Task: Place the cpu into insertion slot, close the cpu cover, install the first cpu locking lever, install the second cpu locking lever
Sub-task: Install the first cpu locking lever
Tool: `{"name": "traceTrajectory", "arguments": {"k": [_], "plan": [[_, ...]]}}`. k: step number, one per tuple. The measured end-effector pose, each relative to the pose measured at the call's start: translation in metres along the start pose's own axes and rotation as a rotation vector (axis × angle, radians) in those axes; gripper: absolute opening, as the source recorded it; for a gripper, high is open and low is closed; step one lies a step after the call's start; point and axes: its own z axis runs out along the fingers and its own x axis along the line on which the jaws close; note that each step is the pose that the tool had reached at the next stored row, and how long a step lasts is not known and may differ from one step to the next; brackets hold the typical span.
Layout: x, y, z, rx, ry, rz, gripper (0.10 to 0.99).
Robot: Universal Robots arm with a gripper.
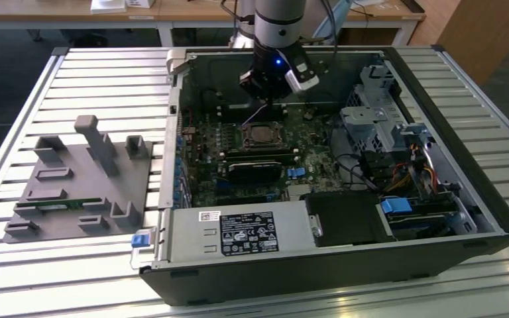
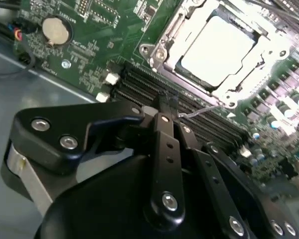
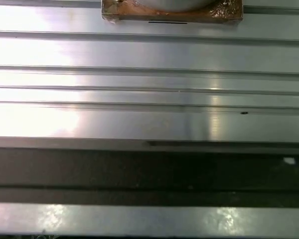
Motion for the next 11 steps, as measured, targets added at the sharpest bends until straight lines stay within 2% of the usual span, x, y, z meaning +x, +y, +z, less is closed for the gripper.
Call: {"name": "traceTrajectory", "arguments": {"k": [8,11], "plan": [[0.0016,0.0013,-0.0128,0.0,0.0001,0.0,0.106],[0.0032,0.0015,-0.0147,0.0,0.0,0.0,0.106]]}}
